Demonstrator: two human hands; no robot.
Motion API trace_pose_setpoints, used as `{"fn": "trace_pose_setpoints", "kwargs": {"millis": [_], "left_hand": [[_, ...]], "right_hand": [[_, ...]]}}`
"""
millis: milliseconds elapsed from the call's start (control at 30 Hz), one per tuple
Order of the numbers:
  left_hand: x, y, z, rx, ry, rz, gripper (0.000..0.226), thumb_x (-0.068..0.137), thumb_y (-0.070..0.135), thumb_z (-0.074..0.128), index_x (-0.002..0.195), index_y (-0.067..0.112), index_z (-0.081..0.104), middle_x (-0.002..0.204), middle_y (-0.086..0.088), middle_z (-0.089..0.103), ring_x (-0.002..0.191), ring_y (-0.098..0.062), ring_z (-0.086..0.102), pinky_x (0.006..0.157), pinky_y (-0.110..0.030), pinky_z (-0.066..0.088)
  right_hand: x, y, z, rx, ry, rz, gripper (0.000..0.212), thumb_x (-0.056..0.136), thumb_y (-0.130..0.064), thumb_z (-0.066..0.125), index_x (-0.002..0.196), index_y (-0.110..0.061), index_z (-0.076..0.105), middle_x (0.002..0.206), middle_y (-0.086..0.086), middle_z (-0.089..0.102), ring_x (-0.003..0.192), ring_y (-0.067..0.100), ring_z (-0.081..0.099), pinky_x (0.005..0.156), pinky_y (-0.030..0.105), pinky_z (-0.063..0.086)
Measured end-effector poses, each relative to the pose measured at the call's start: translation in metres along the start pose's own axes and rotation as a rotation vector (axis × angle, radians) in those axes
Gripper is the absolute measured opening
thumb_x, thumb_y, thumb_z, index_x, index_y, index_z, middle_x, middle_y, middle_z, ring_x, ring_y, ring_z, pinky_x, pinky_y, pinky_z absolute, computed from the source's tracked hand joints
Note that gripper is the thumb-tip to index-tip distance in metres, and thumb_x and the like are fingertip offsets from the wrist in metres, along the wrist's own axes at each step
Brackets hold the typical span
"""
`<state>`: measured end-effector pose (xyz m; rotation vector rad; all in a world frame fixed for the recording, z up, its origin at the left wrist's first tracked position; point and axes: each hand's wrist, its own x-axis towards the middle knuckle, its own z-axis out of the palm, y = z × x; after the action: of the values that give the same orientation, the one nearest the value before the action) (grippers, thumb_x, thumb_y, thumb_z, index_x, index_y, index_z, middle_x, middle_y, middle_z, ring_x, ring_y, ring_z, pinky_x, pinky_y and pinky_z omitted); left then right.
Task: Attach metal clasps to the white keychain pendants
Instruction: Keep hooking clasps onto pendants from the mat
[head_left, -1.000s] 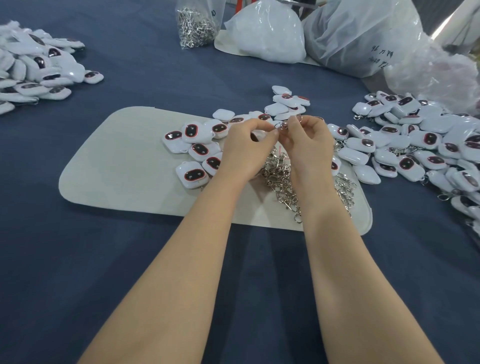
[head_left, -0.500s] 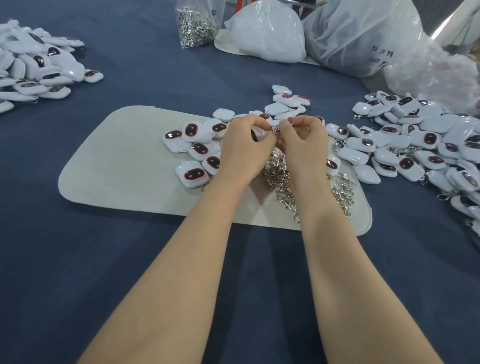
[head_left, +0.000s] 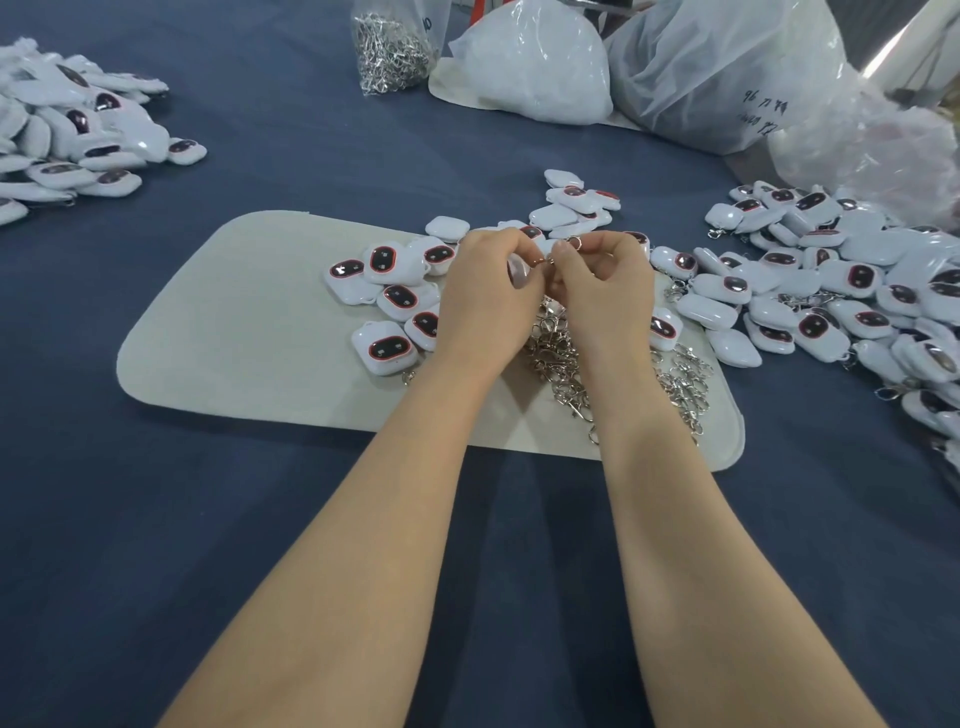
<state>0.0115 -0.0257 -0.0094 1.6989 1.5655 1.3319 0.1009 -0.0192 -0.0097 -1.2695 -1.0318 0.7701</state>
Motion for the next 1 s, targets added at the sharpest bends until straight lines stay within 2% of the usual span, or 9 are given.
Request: {"fn": "trace_pose_setpoints", "kwargs": {"millis": [133, 200, 267, 367, 433, 533, 700, 833, 1000], "left_hand": [[0.0019, -0.0012, -0.0017, -0.06, 0.032, -0.047, 0.006, 0.088, 0.019, 0.062, 0.083, 0.017, 0.063, 0.091, -0.001, 0.059, 0.075, -0.008, 0.046, 0.066, -0.016, 0.029], [0.0023, -0.0011, -0.002, -0.105, 0.048, -0.081, 0.008, 0.089, 0.019, 0.061, 0.083, 0.014, 0.066, 0.084, 0.0, 0.06, 0.068, -0.007, 0.047, 0.064, -0.016, 0.031], [0.0028, -0.0011, -0.0027, -0.134, 0.059, -0.103, 0.009, 0.089, 0.018, 0.061, 0.081, 0.016, 0.065, 0.082, 0.002, 0.06, 0.07, -0.009, 0.048, 0.064, -0.016, 0.033], [0.0038, -0.0008, -0.0044, -0.144, 0.071, -0.114, 0.01, 0.089, 0.018, 0.061, 0.081, 0.016, 0.066, 0.082, 0.001, 0.058, 0.074, -0.012, 0.048, 0.068, -0.018, 0.034], [0.0044, -0.0011, -0.0053, -0.13, 0.08, -0.103, 0.011, 0.09, 0.016, 0.06, 0.083, 0.015, 0.068, 0.086, -0.002, 0.062, 0.077, -0.012, 0.05, 0.07, -0.017, 0.034], [0.0042, -0.0016, -0.0056, -0.1, 0.084, -0.081, 0.014, 0.091, 0.014, 0.057, 0.087, 0.011, 0.07, 0.092, -0.004, 0.064, 0.08, -0.011, 0.051, 0.07, -0.015, 0.034], [0.0039, -0.0021, -0.0051, -0.09, 0.097, -0.054, 0.017, 0.092, 0.012, 0.055, 0.087, 0.006, 0.069, 0.087, -0.003, 0.063, 0.082, -0.012, 0.051, 0.07, -0.016, 0.033], [0.0039, -0.0023, -0.0046, -0.097, 0.101, -0.062, 0.018, 0.093, 0.013, 0.054, 0.084, 0.007, 0.068, 0.082, 0.001, 0.059, 0.081, -0.011, 0.048, 0.069, -0.017, 0.032], [0.0025, -0.0008, -0.0032, -0.1, 0.077, -0.074, 0.016, 0.093, 0.02, 0.055, 0.085, 0.015, 0.068, 0.09, -0.001, 0.065, 0.08, -0.011, 0.052, 0.062, -0.012, 0.033]], "right_hand": [[-0.0002, -0.0012, 0.0002, 0.069, 0.009, 0.048, 0.013, 0.088, -0.006, 0.057, 0.092, -0.015, 0.048, 0.074, 0.004, 0.064, 0.05, 0.004, 0.06, 0.058, 0.022, 0.052], [0.0003, 0.0008, 0.0001, 0.006, 0.002, 0.07, 0.012, 0.089, -0.008, 0.054, 0.098, -0.015, 0.05, 0.077, -0.001, 0.063, 0.057, 0.006, 0.062, 0.068, 0.029, 0.057], [-0.0002, 0.0022, 0.0, -0.129, 0.005, 0.023, 0.014, 0.089, -0.012, 0.053, 0.101, -0.018, 0.055, 0.087, -0.007, 0.061, 0.072, 0.004, 0.061, 0.083, 0.038, 0.055], [-0.0039, -0.0007, 0.0013, -0.172, -0.036, -0.103, 0.012, 0.09, -0.014, 0.054, 0.096, -0.024, 0.06, 0.093, -0.015, 0.061, 0.079, -0.004, 0.057, 0.081, 0.023, 0.049], [-0.0066, -0.0025, 0.0032, -0.168, -0.095, -0.134, 0.014, 0.089, -0.012, 0.055, 0.091, -0.024, 0.061, 0.09, -0.014, 0.064, 0.083, -0.002, 0.06, 0.081, 0.018, 0.048], [-0.0083, -0.0017, 0.0052, -0.189, -0.152, -0.142, 0.014, 0.088, -0.009, 0.055, 0.088, -0.021, 0.063, 0.085, -0.014, 0.065, 0.089, 0.01, 0.064, 0.088, 0.028, 0.052], [-0.0077, -0.0006, 0.0057, -0.203, -0.155, -0.155, 0.011, 0.089, -0.01, 0.056, 0.09, -0.018, 0.063, 0.085, -0.015, 0.063, 0.089, 0.01, 0.064, 0.089, 0.031, 0.051], [-0.0085, -0.0002, 0.0068, -0.214, -0.147, -0.171, 0.01, 0.089, -0.008, 0.057, 0.09, -0.016, 0.062, 0.084, -0.014, 0.063, 0.087, 0.01, 0.064, 0.086, 0.027, 0.051], [-0.0087, 0.001, 0.0068, -0.314, -0.089, -0.228, 0.008, 0.091, -0.009, 0.056, 0.094, -0.013, 0.061, 0.083, -0.011, 0.061, 0.079, 0.006, 0.058, 0.072, 0.009, 0.043]]}}
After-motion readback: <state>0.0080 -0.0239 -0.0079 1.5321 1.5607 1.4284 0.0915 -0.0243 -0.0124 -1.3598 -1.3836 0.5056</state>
